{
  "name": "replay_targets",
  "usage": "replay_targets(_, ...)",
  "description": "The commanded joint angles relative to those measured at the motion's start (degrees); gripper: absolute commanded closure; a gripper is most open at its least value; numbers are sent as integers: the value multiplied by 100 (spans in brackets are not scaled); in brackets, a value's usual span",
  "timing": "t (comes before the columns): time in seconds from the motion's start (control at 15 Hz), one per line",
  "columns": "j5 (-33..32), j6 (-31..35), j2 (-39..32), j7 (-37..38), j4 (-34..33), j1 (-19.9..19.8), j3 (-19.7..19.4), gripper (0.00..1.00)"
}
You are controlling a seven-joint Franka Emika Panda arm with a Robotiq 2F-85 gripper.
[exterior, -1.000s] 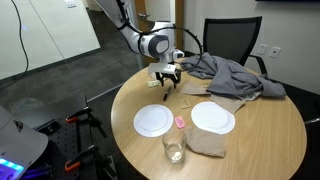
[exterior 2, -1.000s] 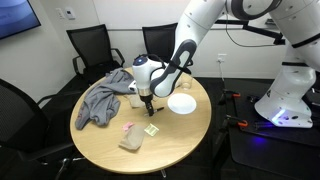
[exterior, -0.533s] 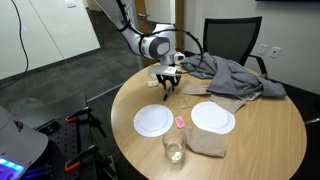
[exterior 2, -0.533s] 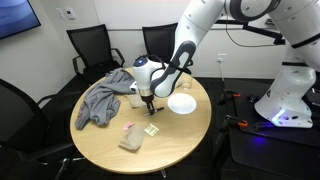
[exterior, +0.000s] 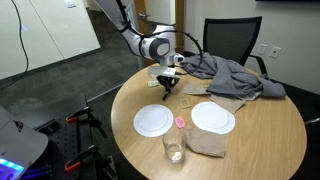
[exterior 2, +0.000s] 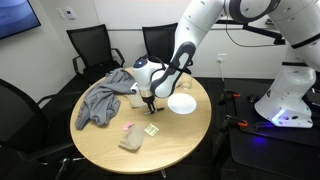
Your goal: Put the marker in the cup
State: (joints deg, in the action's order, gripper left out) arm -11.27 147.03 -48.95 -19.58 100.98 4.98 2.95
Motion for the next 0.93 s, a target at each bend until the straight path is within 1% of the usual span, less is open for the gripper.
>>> replay_targets(0.0, -71, -410, 440, 300, 167, 67, -36, 97)
replay_targets(0.2, 44, -613, 954, 606, 423, 44, 0, 97)
replay_targets(0.33, 20, -863, 1414, 1089, 590, 161, -139, 97)
replay_targets(0.6, 136, -1387, 2227, 1604, 850, 85, -92, 97)
replay_targets(0.87, 261, -1614, 2901, 2022, 1075, 8, -97, 97)
